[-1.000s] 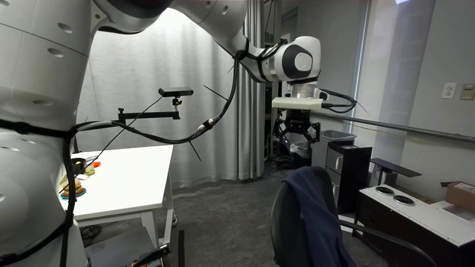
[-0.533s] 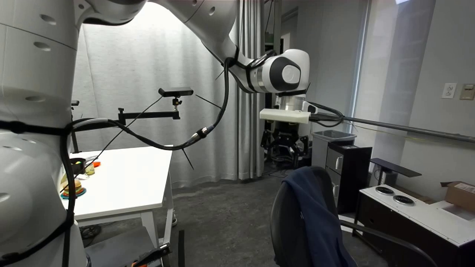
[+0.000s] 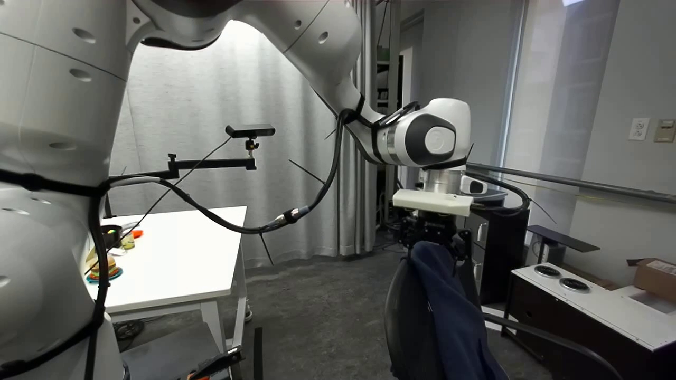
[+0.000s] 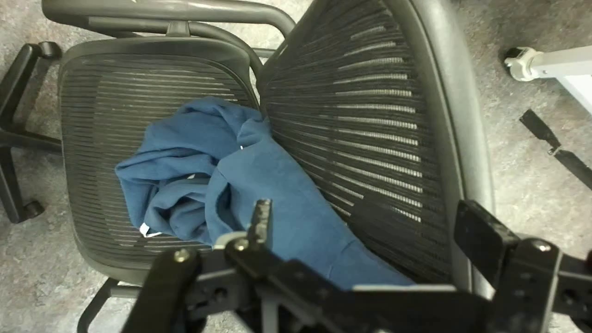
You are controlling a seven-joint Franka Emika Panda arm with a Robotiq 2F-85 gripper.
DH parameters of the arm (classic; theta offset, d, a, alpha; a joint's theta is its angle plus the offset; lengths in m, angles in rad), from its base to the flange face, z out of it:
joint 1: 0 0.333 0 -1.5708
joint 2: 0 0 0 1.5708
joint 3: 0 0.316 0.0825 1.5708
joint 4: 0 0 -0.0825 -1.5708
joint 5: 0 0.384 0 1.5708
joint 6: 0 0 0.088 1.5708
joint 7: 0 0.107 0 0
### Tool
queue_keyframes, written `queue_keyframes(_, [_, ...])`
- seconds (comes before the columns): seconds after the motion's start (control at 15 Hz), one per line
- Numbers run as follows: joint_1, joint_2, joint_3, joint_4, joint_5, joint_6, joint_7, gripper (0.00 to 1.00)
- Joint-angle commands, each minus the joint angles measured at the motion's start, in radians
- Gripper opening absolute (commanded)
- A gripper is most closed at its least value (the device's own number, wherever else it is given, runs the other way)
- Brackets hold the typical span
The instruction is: Put the hoodie on the seat of the chair
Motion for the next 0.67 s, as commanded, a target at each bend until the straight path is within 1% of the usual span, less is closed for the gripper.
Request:
queue_keyframes(0.0, [-0.009, 0.052, -0.013, 0.034, -0.020, 0.048, 0.038, 1.00])
queue_keyframes(0.2, [-0.009, 0.115, -0.020, 0.069, -0.014, 0.129, 0.090, 1.00])
queue_keyframes(0.47, [0.012, 0.209, -0.038, 0.123, -0.023, 0.286, 0.241, 1.00])
queue_keyframes(0.6, [0.026, 0.248, -0.049, 0.147, -0.033, 0.333, 0.301, 1.00])
